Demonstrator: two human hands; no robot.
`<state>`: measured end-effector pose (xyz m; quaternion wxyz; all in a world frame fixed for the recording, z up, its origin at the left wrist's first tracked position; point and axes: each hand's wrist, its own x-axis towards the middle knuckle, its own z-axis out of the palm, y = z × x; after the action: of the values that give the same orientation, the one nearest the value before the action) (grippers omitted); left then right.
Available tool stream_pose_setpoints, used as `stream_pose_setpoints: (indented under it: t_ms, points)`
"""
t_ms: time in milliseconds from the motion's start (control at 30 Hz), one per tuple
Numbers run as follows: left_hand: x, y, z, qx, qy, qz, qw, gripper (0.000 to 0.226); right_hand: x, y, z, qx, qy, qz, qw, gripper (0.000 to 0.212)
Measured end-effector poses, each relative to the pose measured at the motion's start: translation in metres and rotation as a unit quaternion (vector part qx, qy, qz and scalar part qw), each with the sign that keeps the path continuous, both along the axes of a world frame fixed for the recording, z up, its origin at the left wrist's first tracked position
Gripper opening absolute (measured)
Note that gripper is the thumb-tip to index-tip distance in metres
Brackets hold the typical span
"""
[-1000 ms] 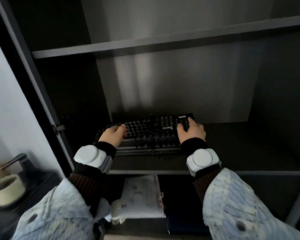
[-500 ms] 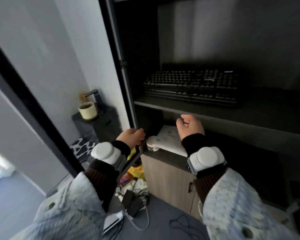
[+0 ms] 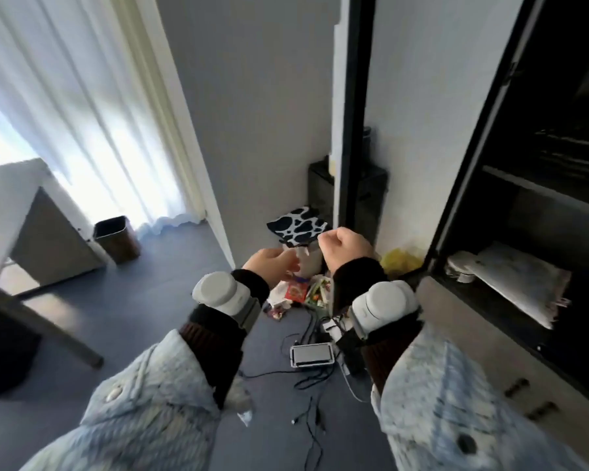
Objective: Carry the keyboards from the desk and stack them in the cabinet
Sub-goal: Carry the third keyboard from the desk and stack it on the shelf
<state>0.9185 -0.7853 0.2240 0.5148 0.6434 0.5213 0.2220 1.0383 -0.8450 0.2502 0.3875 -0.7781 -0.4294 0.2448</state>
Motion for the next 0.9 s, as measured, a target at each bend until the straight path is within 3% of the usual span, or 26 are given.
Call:
stream_pose_setpoints:
  t_ms: [233, 467, 700, 900]
  points:
    - [-0.229, 0.033, -0.007, -0.006, -0.023, 0.142, 0.990, 0.041, -0.216, 0.072, -0.013, -0.022, -0.013, 0.121, 0.992, 0.032]
    - [-0.381, 0.073, -0.027, -0.042, -0.050, 0.241, 0.968, 0.041, -0.362, 0.137, -0.032, -0.046, -0.024, 0.193, 0.980, 0.030]
    - [-0.447, 0.132, -0.058, -0.065, -0.063, 0.293, 0.952, 0.040, -0.428, 0.222, -0.048, -0.052, -0.032, 0.234, 0.970, 0.031]
    - [-0.479, 0.244, -0.071, -0.078, -0.046, 0.317, 0.944, 0.038, -0.466, 0.354, -0.066, -0.044, 0.009, 0.255, 0.966, 0.030]
